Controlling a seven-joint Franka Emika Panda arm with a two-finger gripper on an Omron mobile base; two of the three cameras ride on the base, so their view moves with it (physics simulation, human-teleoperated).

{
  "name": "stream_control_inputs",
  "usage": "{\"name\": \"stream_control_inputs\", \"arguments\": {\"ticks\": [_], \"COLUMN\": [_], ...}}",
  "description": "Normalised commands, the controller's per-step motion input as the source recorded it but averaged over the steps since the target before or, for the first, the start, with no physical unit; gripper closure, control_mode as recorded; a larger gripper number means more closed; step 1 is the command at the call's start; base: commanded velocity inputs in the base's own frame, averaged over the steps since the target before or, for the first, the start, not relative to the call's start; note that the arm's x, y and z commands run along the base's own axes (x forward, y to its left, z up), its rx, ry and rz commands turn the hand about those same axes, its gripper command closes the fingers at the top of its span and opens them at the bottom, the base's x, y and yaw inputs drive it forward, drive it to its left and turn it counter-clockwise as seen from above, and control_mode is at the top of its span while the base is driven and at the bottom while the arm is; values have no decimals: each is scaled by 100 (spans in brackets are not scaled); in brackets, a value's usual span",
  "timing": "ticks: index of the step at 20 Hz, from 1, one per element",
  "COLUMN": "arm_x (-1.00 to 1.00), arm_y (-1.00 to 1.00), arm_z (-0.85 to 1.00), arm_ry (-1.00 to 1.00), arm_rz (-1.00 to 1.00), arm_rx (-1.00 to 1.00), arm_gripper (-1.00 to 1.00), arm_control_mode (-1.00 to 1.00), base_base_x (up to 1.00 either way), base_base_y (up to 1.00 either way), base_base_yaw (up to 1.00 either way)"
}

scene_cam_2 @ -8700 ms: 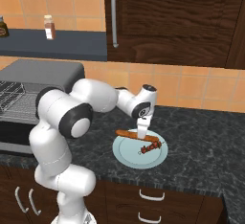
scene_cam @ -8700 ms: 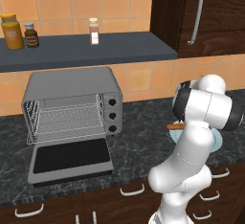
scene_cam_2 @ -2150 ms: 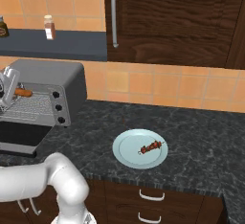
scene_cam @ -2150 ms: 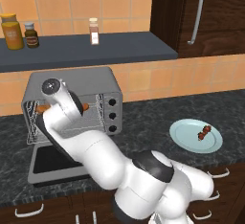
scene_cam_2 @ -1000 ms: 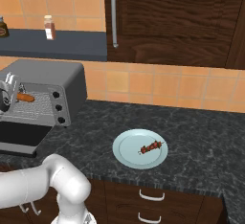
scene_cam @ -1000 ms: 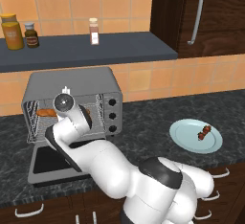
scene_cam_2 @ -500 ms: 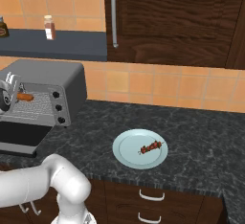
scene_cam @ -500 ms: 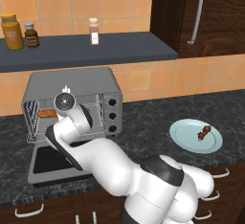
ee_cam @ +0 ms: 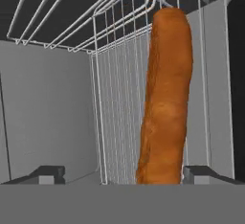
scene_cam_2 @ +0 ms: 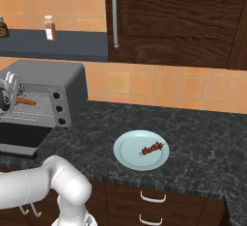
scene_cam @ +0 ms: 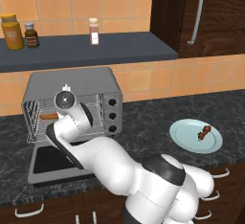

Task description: Pick up the kebab skewer and baguette bread, and place them inside the toaster oven. Close the toaster oven door and start by setting the timer.

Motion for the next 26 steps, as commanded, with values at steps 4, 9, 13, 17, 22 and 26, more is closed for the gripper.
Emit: {"name": "stream_control_inputs", "arguments": {"ticks": [4, 9, 13, 17, 22, 26], "arm_x": [-6, -56, -68, -61, -31, -22], "arm_y": [-14, -17, -100, -100, -100, -81], "arm_z": [58, 19, 0, 0, 0, 0], "arm_ry": [2, 8, 0, 0, 0, 6], "arm_rz": [0, 2, 34, 37, 31, 29], "arm_rx": [2, 0, 0, 0, 0, -9], "arm_gripper": [-100, -100, -100, -100, -100, -100], "arm_control_mode": [-100, -100, -100, -100, -100, -100], "base_base_x": [0, 0, 0, 0, 0, 0], "base_base_y": [0, 0, 0, 0, 0, 0], "base_base_yaw": [0, 0, 0, 0, 0, 0]}}
